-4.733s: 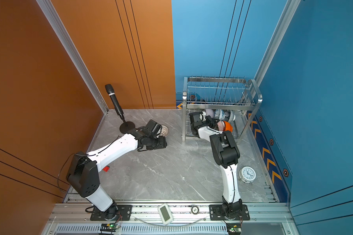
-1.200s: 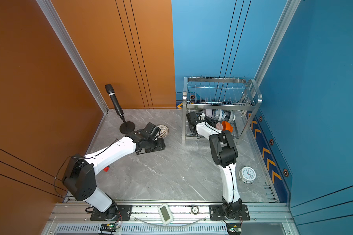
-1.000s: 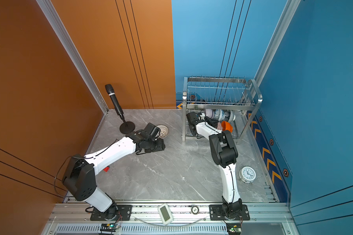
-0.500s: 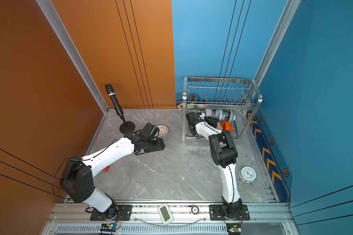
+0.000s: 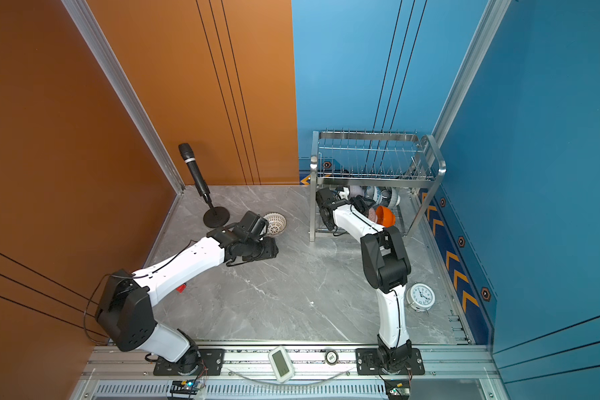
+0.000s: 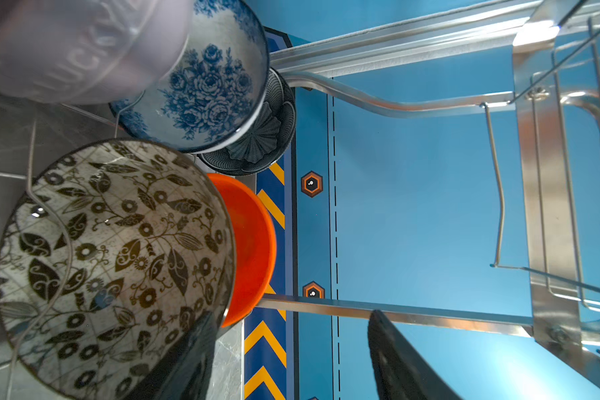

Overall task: Load bowls into a dish rack
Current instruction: Place the bowl in the dish rack, then pick up the bowl from the top-center of the table.

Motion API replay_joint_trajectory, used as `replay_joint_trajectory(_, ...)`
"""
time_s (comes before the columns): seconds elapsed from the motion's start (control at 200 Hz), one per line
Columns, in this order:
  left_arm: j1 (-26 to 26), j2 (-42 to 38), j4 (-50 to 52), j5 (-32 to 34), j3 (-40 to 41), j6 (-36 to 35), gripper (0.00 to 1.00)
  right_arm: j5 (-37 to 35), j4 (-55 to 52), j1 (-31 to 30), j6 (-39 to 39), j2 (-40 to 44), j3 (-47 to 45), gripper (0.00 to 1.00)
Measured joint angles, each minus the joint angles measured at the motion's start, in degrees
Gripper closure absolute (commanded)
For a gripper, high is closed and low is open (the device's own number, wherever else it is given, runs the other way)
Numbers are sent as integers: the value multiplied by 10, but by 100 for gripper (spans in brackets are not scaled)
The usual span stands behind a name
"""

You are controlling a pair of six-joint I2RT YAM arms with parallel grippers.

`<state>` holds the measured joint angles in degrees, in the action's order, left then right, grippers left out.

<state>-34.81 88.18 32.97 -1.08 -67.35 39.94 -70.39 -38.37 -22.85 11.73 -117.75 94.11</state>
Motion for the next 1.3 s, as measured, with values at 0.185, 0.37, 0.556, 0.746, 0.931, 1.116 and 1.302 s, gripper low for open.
replay_joint_trajectory(0.185, 0, -14, 0, -2, 11, 0, 36, 34, -37, -1, -64, 30, -9, 23)
replay_joint_trajectory(0.37, 0, -29, 0, -3, 18, 0, 36, 65, -70, -14, -119, 65, -39, 22)
replay_joint_trajectory(0.556, 0, -38, 1, -4, 26, -1, 36, 97, -89, -40, -171, 106, -74, 22)
replay_joint_trajectory(0.746, 0, -41, 4, -6, 28, -10, 35, 124, -110, -44, -222, 144, -113, 22)
replay_joint_trajectory(0.931, 4, -52, 12, -6, 28, -13, 35, 167, -125, -48, -270, 187, -157, 22)
replay_joint_trajectory(1.116, 20, -55, 13, -6, 28, -16, 35, 235, -126, -56, -318, 265, -218, 22)
replay_joint_trajectory(1.302, 54, -43, 21, -13, 20, -27, 34, 312, -104, -61, -362, 377, -297, 22)
